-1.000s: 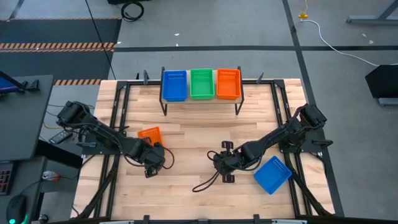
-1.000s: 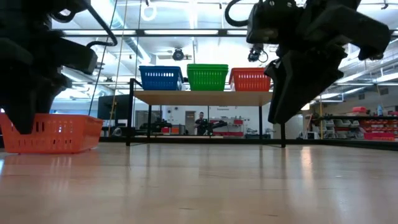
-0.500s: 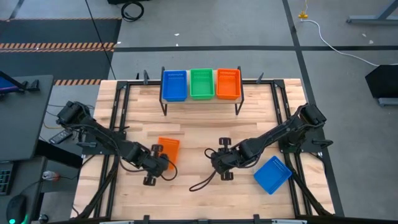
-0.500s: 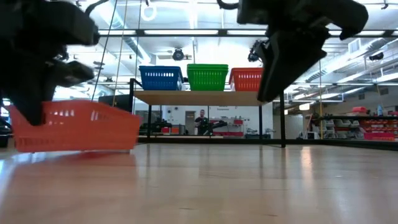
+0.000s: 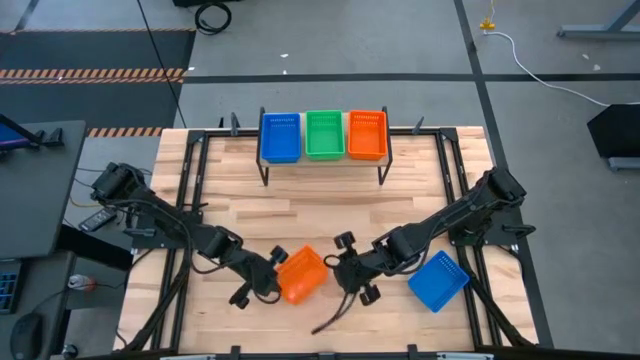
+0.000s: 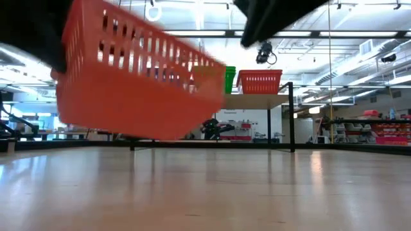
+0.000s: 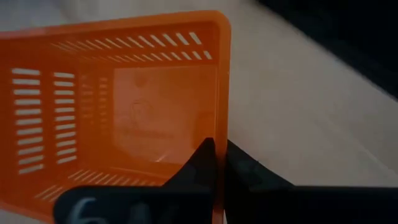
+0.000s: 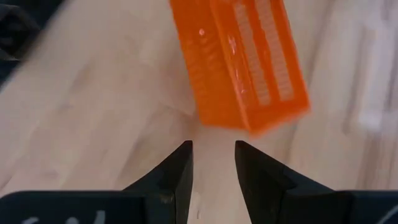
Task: Stack baskets on shelf by color
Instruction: Stack the orange bin on top of the orange bin on the shelf
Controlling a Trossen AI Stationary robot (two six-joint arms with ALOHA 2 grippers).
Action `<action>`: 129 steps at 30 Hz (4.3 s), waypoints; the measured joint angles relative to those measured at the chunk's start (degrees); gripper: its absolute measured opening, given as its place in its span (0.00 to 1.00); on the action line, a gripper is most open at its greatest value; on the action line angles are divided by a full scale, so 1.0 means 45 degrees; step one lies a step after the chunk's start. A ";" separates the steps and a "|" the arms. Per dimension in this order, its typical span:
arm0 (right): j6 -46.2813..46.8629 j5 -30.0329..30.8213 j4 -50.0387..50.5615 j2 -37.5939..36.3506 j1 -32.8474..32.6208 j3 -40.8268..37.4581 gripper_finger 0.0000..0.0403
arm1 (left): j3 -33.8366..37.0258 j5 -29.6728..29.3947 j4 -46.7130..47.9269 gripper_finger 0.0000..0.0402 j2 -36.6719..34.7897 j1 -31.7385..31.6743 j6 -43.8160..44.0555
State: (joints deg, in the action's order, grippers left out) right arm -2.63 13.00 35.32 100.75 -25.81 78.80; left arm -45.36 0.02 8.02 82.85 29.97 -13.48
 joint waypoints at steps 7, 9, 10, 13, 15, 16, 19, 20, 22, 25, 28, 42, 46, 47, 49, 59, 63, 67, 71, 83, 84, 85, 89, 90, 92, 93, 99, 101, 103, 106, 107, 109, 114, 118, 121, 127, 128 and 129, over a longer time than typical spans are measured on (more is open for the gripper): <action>-0.2781 -0.1201 -0.0405 -0.0010 -0.0311 0.0692 0.31 | 0.0000 0.2410 -0.2446 0.02 0.0000 -0.0457 -0.1199; -0.3184 -0.1375 -0.0458 -0.0010 -0.0406 0.0823 0.31 | 0.0005 0.3087 -0.3145 0.02 0.0000 -0.0519 -0.1400; -0.3285 -0.1517 -0.0528 -0.0010 -0.0439 0.0903 0.31 | 0.0010 0.3428 -0.3493 0.02 0.0000 -0.0519 -0.1441; -0.3341 -0.2413 -0.0830 -0.0013 -0.0507 0.1190 0.31 | 0.0010 0.4233 -0.4411 0.02 0.0005 -0.0505 -0.1444; -0.3361 -0.3276 -0.1264 -0.0015 -0.0507 0.1245 0.31 | 0.0010 0.4435 -0.4749 0.02 0.0005 -0.0495 -0.1614; -0.3364 -0.3686 -0.1521 -0.0015 -0.0499 0.1245 0.31 | 0.0010 0.4487 -0.4890 0.02 0.0005 -0.0495 -0.1803; -0.3416 -0.4631 -0.2063 -0.0019 -0.0498 0.1246 0.31 | 0.0012 0.4533 -0.5567 0.02 0.0005 -0.0485 -0.2192; -0.3468 -0.4779 -0.2090 -0.0019 -0.0503 0.1250 0.31 | 0.0015 0.4529 -0.5795 0.02 0.0005 -0.0485 -0.2213; -0.3468 -0.4872 -0.2044 -0.0019 -0.0503 0.1250 0.31 | 0.0015 0.4462 -0.6037 0.04 0.0005 -0.0495 -0.2200; -0.3526 -0.4918 -0.2017 -0.0019 -0.0508 0.1247 0.30 | 0.0015 0.4219 -0.6192 0.07 0.0005 -0.0485 -0.2204; -0.3892 -0.5132 -0.1989 -0.0019 -0.0558 0.1240 0.25 | 0.0015 0.3902 -0.6315 0.09 0.0005 -0.0490 -0.2199; -0.4636 -0.4665 -0.1591 -0.0276 -0.0884 0.1228 0.04 | 0.0015 0.0585 -0.5178 0.26 -0.0190 -0.0877 -0.0969; -0.4461 -0.3867 -0.1161 -0.0724 -0.0816 0.1226 0.03 | -0.0003 -0.1159 -0.3972 0.32 -0.0223 -0.1093 0.0130; -0.4379 -0.3716 -0.1027 -0.0791 -0.0801 0.1226 0.03 | -0.0015 -0.1544 -0.3822 0.34 -0.0226 -0.1128 0.0287; -0.4125 -0.3579 -0.0786 -0.0840 -0.0723 0.1226 0.03 | -0.0019 -0.2140 -0.3680 0.37 -0.0233 -0.1224 0.0596; -0.2527 -0.3489 0.0979 -0.0743 -0.0222 0.1231 0.03 | -0.0019 -0.4429 -0.1940 0.48 -0.1083 -0.1487 0.0926; -0.2449 -0.3615 0.1448 -0.0743 -0.0159 0.1231 0.03 | -0.0019 -0.4570 -0.1263 0.48 -0.1335 -0.1629 0.1147; -0.2382 -0.3649 0.1844 -0.0743 -0.0053 0.1231 0.03 | -0.0019 -0.4746 -0.0670 0.46 -0.1538 -0.1646 0.1249; -0.2007 -0.3518 0.2280 -0.0743 0.0046 0.1231 0.04 | -0.0019 -0.5873 -0.0258 0.45 -0.1535 -0.1651 0.1689; -0.0245 -0.2453 0.4256 -0.0744 0.0109 0.1231 0.04 | -0.0608 -0.9213 0.0282 0.47 -0.1749 -0.1647 0.3189; -0.0135 -0.2248 0.4430 -0.0748 0.0109 0.1231 0.04 | -0.0774 -0.9348 0.0340 0.47 -0.1771 -0.1572 0.3133; -0.0023 -0.2029 0.4564 -0.0748 0.0114 0.1231 0.04 | -0.1002 -0.9500 0.0381 0.47 -0.1778 -0.1524 0.3117; 0.0499 -0.0425 0.5060 -0.0808 0.0106 0.1231 0.04 | -0.1947 -1.0662 0.0570 0.45 -0.1802 -0.1428 0.3039; 0.0633 0.0038 0.5101 -0.0895 0.0109 0.1231 0.04 | -0.2221 -1.1016 0.0727 0.45 -0.1802 -0.1379 0.2886; 0.0788 0.0759 0.5090 -0.1195 0.0117 0.1231 0.04 | -0.2667 -1.1833 0.0736 0.43 -0.1802 -0.1318 0.2481; 0.0877 0.1039 0.5090 -0.1380 0.0121 0.1231 0.04 | -0.2853 -1.2246 0.0702 0.43 -0.1802 -0.1311 0.2229; 0.1259 0.2901 0.5033 -0.2679 0.0166 0.1231 0.04 | -0.3616 -1.4181 0.0606 0.41 -0.1802 -0.1325 0.1288; 0.1375 0.3683 0.5025 -0.3111 0.0257 0.1231 0.04 | -0.3704 -1.4751 0.0604 0.40 -0.1802 -0.1340 0.1097; 0.1547 0.4290 0.5003 -0.3513 0.0452 0.1231 0.04 | -0.3725 -1.5034 0.0591 0.40 -0.1802 -0.1383 0.1141; 0.1748 0.4928 0.4957 -0.4051 0.0872 0.1231 0.04 | -0.3725 -1.4858 0.0634 0.39 -0.1792 -0.1502 0.1363; 0.1814 0.5080 0.4943 -0.4188 0.1033 0.1231 0.04 | -0.3725 -1.4671 0.0627 0.39 -0.1792 -0.1549 0.1488; 0.1885 0.5271 0.4928 -0.4441 0.1409 0.1231 0.04 | -0.3725 -1.4135 0.0630 0.39 -0.1792 -0.1638 0.1583; 0.1867 0.5303 0.4719 -0.4829 0.2486 0.1231 0.04 | -0.3725 -1.2740 0.0892 0.38 -0.1792 -0.1709 0.2026; 0.1538 0.5297 0.4302 -0.4920 0.3306 0.1231 0.04 | -0.3725 -1.2521 0.1349 0.38 -0.1787 -0.1710 0.2057; 0.1307 0.5216 0.4217 -0.4915 0.3957 0.1231 0.04 | -0.3725 -1.2606 0.1386 0.38 -0.1791 -0.1830 0.1429; 0.1058 0.5206 0.4199 -0.4915 0.5312 0.1231 0.04 | -0.3702 -1.2507 0.2735 0.38 -0.1929 -0.1874 0.2068; 0.0876 0.5193 0.4199 -0.4915 0.5509 0.1231 0.04 | -0.3701 -1.2497 0.2705 0.38 -0.1923 -0.1874 0.2095; 0.0691 0.5145 0.4196 -0.4915 0.5681 0.1231 0.04 | -0.3706 -1.2495 0.2658 0.38 -0.1928 -0.1874 0.2133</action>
State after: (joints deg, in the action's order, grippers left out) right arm 0.48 36.15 54.20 78.63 -0.25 84.33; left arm -62.04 -56.21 19.98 74.17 21.54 -3.89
